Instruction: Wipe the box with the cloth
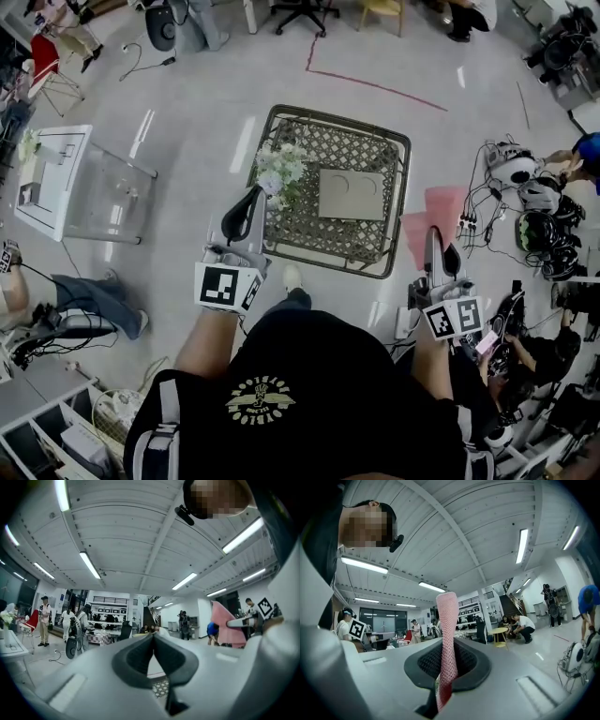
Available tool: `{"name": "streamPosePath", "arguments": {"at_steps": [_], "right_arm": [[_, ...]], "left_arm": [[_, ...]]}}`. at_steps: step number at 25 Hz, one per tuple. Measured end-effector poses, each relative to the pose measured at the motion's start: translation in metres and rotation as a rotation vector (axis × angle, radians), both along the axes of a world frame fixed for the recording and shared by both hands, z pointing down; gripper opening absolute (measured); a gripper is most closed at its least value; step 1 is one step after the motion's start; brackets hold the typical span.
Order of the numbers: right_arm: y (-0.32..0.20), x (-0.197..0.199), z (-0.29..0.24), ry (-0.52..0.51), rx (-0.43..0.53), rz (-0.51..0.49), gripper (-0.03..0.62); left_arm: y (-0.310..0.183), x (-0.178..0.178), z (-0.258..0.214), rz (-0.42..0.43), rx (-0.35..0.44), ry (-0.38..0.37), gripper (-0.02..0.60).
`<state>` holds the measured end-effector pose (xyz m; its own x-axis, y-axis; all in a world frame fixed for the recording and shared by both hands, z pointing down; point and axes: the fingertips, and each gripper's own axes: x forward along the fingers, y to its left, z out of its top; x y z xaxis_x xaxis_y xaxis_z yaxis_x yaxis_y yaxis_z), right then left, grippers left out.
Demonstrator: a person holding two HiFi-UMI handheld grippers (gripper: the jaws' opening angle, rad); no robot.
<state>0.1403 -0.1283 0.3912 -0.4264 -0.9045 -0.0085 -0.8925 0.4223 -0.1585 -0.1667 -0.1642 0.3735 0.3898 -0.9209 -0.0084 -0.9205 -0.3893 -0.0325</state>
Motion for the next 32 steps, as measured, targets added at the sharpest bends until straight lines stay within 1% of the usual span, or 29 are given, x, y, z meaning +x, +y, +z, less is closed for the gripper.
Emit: {"name": "streamPosePath", "arguments": {"at_steps": [4, 8, 13, 18, 21, 23, 25, 27, 30, 32], "right_arm": [[-0.035, -0.025, 0.016, 0.007, -0.041, -0.004, 0.017], [-0.073, -0.046, 0.056, 0.023, -0.115, -0.018, 0.017], [-0.122, -0.061, 0.139, 0.032, -0.268, -0.049, 0.017], [-0.161, -0.074, 0.249, 0.053, -0.478, -0.042, 0.017], [-0.179, -0.077, 0.316, 0.070, -0.635, -0.019, 0.017], [-0.186, -0.077, 0.354, 0.089, -0.714, -0.030, 0.017], [-0.192, -0.081, 0.387, 0.115, -0.770, -0.062, 0.017], [-0.200, -0.095, 0.411, 0.136, -0.811, -0.110, 0.017], [-0.210, -0.124, 0.434, 0.155, -0.860, -0.183, 0.017], [-0.213, -0.137, 0.448, 0.166, -0.899, -0.209, 0.017]], "left_arm": [[-0.024, -0.022, 0.000, 0.004, 0.003, 0.010, 0.000], [-0.043, -0.046, 0.009, -0.010, -0.016, 0.031, 0.000], [-0.058, -0.063, 0.023, -0.033, -0.050, 0.046, 0.000], [-0.062, -0.078, 0.034, -0.065, -0.080, 0.028, 0.000], [-0.057, -0.088, 0.034, -0.117, -0.094, 0.007, 0.000], [-0.052, -0.089, 0.035, -0.159, -0.112, -0.004, 0.000], [-0.044, -0.087, 0.038, -0.197, -0.137, -0.013, 0.000], [-0.036, -0.087, 0.040, -0.233, -0.155, -0.024, 0.000], [-0.024, -0.089, 0.040, -0.292, -0.173, -0.043, 0.000], [-0.015, -0.089, 0.041, -0.331, -0.186, -0.060, 0.000]]}}
